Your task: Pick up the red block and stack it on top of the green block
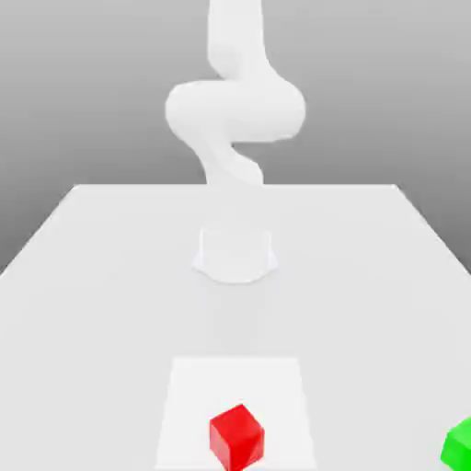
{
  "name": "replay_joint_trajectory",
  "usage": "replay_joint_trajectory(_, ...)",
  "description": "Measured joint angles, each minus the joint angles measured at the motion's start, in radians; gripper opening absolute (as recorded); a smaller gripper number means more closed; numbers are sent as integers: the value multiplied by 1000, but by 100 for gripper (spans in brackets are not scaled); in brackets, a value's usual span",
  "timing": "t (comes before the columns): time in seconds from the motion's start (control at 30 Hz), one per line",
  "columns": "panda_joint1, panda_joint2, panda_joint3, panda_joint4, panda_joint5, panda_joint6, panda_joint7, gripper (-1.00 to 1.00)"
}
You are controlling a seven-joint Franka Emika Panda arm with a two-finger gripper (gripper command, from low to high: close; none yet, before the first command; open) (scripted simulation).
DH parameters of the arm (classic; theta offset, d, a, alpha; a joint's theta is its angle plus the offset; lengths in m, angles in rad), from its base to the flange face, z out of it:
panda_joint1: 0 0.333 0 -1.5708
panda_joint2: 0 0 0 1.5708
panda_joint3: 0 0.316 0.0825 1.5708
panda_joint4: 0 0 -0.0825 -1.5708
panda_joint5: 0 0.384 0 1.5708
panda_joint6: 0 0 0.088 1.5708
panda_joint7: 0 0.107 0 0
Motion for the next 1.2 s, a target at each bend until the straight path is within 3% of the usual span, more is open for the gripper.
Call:
replay_joint_trajectory(0.43, 127, 480, -116, -82, 98, 176, -347, 0)
replay_joint_trajectory(0.63, 142, 695, -123, -120, 118, 257, -487, 0)
replay_joint_trajectory(0.83, 137, 902, -124, -156, 73, 347, -575, 0)
replay_joint_trajectory(0.97, 113, 1046, -93, -141, 104, 457, -614, 0)
replay_joint_trajectory(1.0, 103, 1080, -82, -136, 113, 485, -621, -100)
replay_joint_trajectory(1.2, 98, 1097, -76, -134, 118, 498, -624, -100)
